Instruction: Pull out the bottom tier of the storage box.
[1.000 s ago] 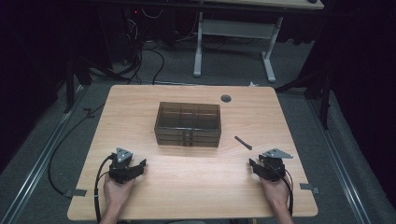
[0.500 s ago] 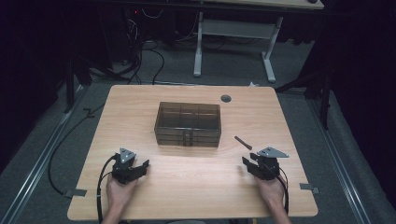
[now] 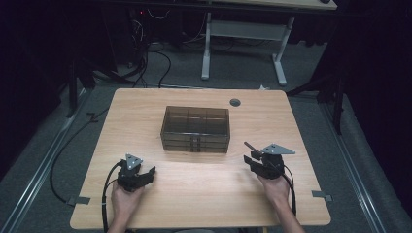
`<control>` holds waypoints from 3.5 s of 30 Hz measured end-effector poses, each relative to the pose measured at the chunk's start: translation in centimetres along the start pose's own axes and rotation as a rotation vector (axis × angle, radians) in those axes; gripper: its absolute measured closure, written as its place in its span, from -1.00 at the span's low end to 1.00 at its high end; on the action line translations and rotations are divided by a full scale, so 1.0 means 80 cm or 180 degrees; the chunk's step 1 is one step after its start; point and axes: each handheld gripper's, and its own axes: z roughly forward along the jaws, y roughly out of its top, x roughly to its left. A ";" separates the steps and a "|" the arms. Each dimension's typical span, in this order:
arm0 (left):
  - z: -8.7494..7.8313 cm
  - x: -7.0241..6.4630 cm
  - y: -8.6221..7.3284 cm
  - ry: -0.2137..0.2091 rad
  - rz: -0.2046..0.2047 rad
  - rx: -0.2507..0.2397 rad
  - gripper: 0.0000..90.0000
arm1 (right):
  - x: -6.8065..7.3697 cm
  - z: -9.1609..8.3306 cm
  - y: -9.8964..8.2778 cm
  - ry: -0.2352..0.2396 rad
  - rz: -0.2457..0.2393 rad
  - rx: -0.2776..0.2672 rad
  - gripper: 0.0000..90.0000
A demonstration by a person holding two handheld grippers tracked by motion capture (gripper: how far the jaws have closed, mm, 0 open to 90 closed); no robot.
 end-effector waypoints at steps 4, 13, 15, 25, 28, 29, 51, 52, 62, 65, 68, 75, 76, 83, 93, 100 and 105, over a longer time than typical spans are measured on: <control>0.000 0.000 0.000 -0.0001 -0.0002 0.0002 -0.21 | 0.004 0.001 0.012 0.0030 -0.0038 -0.0032 0.38; 0.000 0.000 0.000 -0.0002 -0.0002 0.0003 -0.21 | 0.014 0.010 0.040 0.0134 -0.0169 -0.0129 0.44; 0.000 0.000 0.000 -0.0002 -0.0001 0.0003 -0.21 | 0.015 0.013 0.046 0.0150 -0.0192 -0.0141 0.44; 0.000 0.000 0.000 -0.0006 0.0002 0.0009 -0.22 | 0.021 0.022 0.069 0.0232 -0.0256 -0.0211 0.49; 0.000 0.000 0.000 -0.0007 0.0004 0.0010 -0.22 | 0.022 0.025 0.076 0.0235 -0.0261 -0.0238 0.49; 0.000 0.000 0.000 -0.0007 0.0003 0.0008 -0.22 | 0.022 0.025 0.077 0.0233 -0.0253 -0.0250 0.49; 0.000 0.000 0.000 -0.0002 0.0001 0.0009 -0.23 | 0.032 0.049 0.120 0.0287 -0.0432 -0.0223 0.46; 0.000 0.000 0.000 -0.0001 0.0001 0.0008 -0.23 | 0.032 0.051 0.121 0.0281 -0.0430 -0.0241 0.45; 0.000 0.000 0.000 -0.0002 0.0002 0.0008 -0.23 | 0.041 0.068 0.133 0.0276 -0.0483 -0.0176 0.43; 0.000 0.000 0.000 -0.0003 0.0000 0.0009 -0.23 | 0.041 0.074 0.134 0.0269 -0.0442 -0.0152 0.43; 0.000 0.000 0.000 -0.0004 0.0001 0.0009 -0.23 | 0.041 0.081 0.133 0.0260 -0.0433 -0.0106 0.43; 0.000 -0.001 0.000 0.0017 -0.0004 0.0009 -0.24 | 0.045 0.089 0.134 0.0260 -0.0482 -0.0127 0.39; 0.001 -0.002 -0.001 0.0016 -0.0007 0.0007 -0.25 | 0.045 0.090 0.134 0.0257 -0.0481 -0.0127 0.39; 0.003 -0.005 -0.002 0.0018 -0.0032 0.0018 -0.37 | 0.045 0.094 0.133 0.0248 -0.0533 -0.0198 0.35; 0.004 -0.007 -0.001 0.0101 -0.0019 0.0002 -0.34 | 0.042 0.096 0.131 0.0297 -0.0589 -0.0235 0.36; 0.003 -0.010 0.003 0.0156 -0.0094 -0.0025 -0.30 | 0.042 0.097 0.129 0.0315 -0.0594 -0.0275 0.38; 0.004 -0.019 0.005 0.0161 -0.0131 0.0012 -0.28 | 0.041 0.097 0.129 0.0336 -0.0585 -0.0275 0.41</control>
